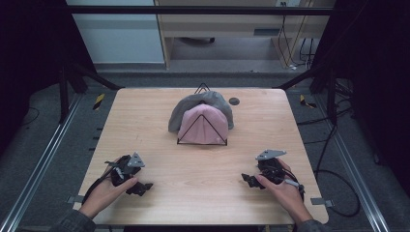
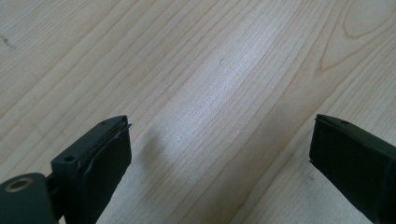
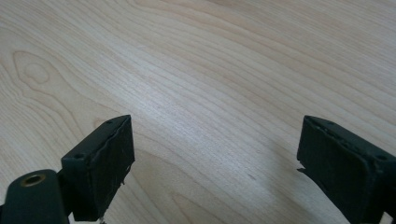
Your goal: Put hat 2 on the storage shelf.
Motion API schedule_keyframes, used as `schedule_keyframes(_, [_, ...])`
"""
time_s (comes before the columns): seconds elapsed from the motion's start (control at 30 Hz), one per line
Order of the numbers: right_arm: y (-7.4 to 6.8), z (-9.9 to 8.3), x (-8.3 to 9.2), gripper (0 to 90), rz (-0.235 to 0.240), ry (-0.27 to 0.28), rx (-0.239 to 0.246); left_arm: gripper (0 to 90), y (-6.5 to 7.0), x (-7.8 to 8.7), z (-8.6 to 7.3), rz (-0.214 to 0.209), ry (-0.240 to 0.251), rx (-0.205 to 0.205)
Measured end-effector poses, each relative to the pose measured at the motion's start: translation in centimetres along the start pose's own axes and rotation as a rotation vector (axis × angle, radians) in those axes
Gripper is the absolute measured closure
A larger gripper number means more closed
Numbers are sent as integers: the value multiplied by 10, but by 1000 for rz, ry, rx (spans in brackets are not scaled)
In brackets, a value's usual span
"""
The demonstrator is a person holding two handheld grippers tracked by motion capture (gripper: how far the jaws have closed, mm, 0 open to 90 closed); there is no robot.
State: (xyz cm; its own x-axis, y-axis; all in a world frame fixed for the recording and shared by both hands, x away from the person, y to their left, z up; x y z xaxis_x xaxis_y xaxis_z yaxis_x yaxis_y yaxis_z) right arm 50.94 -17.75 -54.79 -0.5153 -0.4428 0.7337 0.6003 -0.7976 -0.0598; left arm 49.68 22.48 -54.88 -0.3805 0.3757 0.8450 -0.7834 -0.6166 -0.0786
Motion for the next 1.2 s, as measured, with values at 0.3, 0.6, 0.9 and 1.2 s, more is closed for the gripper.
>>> schedule_keyframes(0.3, [-1, 0, -9, 87, -7, 3, -9, 48, -3, -9, -1, 8, 9, 15])
schedule_keyframes(0.6, [1, -2, -13, 77, -12, -4, -35, 12, 0, -12, -2, -29, 27, 38])
schedule_keyframes(0.9, [1, -5, -17, 38, -52, -1, -5, 0, 2, -14, -2, -27, 62, 53])
schedule_keyframes(1.2, [-1, -7, -21, 6, -58, 62, 6, 0, 2, -13, -4, -31, 78, 46])
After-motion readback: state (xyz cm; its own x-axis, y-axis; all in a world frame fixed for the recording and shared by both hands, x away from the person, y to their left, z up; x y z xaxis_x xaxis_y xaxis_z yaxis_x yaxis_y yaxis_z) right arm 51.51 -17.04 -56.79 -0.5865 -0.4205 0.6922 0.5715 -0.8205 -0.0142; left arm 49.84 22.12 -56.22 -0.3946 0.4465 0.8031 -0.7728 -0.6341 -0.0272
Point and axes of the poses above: each handheld gripper's, and its own axes: x roughly backward along the jaws, z roughly out of its top, y roughly to its right, the point moved 8 cm from there along -x, roughly forward along the jaws, and after that the axes turned 1 degree about -x, right-handed, at the moved point
